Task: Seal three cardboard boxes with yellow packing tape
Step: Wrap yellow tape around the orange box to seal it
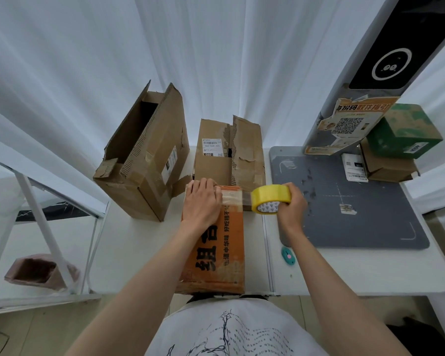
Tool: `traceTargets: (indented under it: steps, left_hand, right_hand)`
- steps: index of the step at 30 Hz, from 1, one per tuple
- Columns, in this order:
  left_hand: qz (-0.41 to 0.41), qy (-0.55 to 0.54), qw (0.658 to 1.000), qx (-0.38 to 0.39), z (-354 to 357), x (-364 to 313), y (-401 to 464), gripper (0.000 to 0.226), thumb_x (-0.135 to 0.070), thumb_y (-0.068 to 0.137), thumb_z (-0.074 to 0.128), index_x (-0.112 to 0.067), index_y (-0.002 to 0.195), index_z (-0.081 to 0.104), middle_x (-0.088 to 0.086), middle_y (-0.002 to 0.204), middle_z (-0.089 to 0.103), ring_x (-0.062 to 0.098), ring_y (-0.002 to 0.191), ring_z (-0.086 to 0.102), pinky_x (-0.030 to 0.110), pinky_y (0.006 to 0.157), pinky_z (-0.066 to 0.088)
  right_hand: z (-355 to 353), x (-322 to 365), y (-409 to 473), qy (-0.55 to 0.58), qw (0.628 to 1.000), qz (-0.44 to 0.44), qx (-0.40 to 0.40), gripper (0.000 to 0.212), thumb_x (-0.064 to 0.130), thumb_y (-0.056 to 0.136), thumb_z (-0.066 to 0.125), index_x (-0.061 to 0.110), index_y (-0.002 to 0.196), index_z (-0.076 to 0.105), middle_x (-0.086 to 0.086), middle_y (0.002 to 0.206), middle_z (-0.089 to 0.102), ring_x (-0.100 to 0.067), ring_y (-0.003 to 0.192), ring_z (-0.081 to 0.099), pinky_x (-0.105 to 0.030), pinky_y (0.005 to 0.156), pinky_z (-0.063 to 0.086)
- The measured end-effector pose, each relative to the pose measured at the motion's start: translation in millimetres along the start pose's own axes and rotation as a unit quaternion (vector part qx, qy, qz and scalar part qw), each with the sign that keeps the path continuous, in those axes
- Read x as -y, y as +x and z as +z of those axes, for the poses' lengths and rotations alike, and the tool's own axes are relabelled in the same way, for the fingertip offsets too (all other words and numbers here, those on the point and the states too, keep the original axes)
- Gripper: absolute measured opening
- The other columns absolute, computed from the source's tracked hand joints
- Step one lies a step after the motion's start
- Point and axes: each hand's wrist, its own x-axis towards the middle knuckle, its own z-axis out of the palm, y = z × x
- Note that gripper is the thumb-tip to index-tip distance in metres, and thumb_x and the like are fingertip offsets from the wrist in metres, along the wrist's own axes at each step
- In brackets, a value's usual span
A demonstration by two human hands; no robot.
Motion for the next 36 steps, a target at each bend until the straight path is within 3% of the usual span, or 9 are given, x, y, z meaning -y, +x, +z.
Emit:
traceTargets:
  steps: [8,13,17,20,23,26,29,32,36]
  left_hand:
    - [0.003,0.044,0.998,0.041,-2,-1,2,0.063,-0.077,0.095,0.022,-0.022,0.112,0.048,-0.005,0.104,0.044,0.018,0.107,0.044,0.043,0.115,0.026]
    - [-0.009,0.038,0.998,0.042,-2,-3,6,0.061,-0.078,0.093,0.025,-0.022,0.108,0.046,-0.005,0.104,0.045,0.019,0.109,0.046,0.043,0.117,0.024]
    - [-0.005,0.041,0.997,0.066,-8,-8,5,0.058,-0.07,0.098,0.025,-0.023,0.123,0.05,0.0,0.117,0.05,0.025,0.125,0.045,0.051,0.122,0.014]
    - [-0.006,0.053,0.995,0.08,-12,-25,-1,0.05,-0.06,0.103,0.026,-0.037,0.144,0.043,0.001,0.145,0.044,0.036,0.149,0.021,0.07,0.116,-0.005]
    - [-0.038,0.078,0.989,0.124,-10,-43,-11,0.08,-0.082,0.089,0.032,-0.042,0.157,0.024,0.003,0.167,0.015,0.046,0.152,-0.012,0.076,0.111,-0.009]
    - [-0.078,0.084,0.98,0.165,-12,-43,-18,0.112,-0.096,0.07,0.04,-0.041,0.16,0.004,0.007,0.17,-0.006,0.05,0.148,-0.026,0.078,0.11,-0.008]
    - [-0.118,0.077,0.975,0.172,-19,-39,-20,0.115,-0.092,0.071,0.049,-0.039,0.16,-0.002,0.008,0.169,-0.012,0.052,0.146,-0.027,0.08,0.11,-0.003]
    - [-0.129,0.045,0.976,0.171,-25,-36,-18,0.113,-0.085,0.072,0.058,-0.037,0.16,0.006,0.007,0.17,-0.004,0.052,0.148,-0.02,0.079,0.11,0.003]
    - [-0.127,0.006,0.982,0.143,-31,-21,-19,0.104,-0.083,0.068,0.065,-0.037,0.154,0.026,0.005,0.166,0.013,0.049,0.151,-0.01,0.079,0.11,0.01]
  right_hand:
    - [12,-19,-1,-0.003,0.999,0.035,0.0,0.037,-0.015,0.084,0.046,0.012,0.103,0.06,-0.009,0.097,0.06,-0.028,0.092,0.062,-0.04,0.066,0.059]
    - [13,-20,2,0.012,1.0,0.025,-0.001,0.031,-0.014,0.084,0.047,0.012,0.096,0.059,-0.01,0.092,0.061,-0.027,0.086,0.062,-0.03,0.061,0.052]
    - [14,-20,3,0.015,0.999,0.041,0.024,0.035,-0.017,0.081,0.046,0.012,0.095,0.059,-0.012,0.091,0.062,-0.028,0.086,0.062,-0.023,0.058,0.049]
    - [12,-20,2,0.018,0.998,0.04,0.033,0.031,-0.016,0.086,0.05,0.011,0.098,0.06,-0.012,0.093,0.062,-0.023,0.085,0.062,-0.01,0.054,0.044]
    - [8,-17,-1,0.036,0.998,0.054,0.024,0.024,-0.011,0.092,0.054,0.008,0.107,0.059,-0.009,0.099,0.061,-0.011,0.086,0.06,-0.007,0.054,0.046]
    - [6,-13,-3,0.054,0.996,0.064,0.008,0.02,-0.007,0.094,0.057,0.005,0.109,0.059,-0.007,0.099,0.06,-0.006,0.084,0.058,-0.006,0.056,0.047]
    - [3,-6,-6,0.08,0.994,0.068,-0.008,0.017,-0.003,0.093,0.06,0.011,0.103,0.06,0.0,0.092,0.063,-0.007,0.083,0.06,-0.013,0.059,0.048]
    - [0,6,-10,0.125,0.986,0.098,-0.049,0.015,0.007,0.092,0.066,0.018,0.1,0.063,0.007,0.089,0.067,-0.009,0.082,0.065,-0.022,0.064,0.054]
    - [1,30,-16,0.157,0.981,0.096,-0.058,0.01,0.014,0.09,0.069,0.016,0.1,0.069,0.009,0.086,0.07,-0.001,0.077,0.064,-0.016,0.063,0.051]
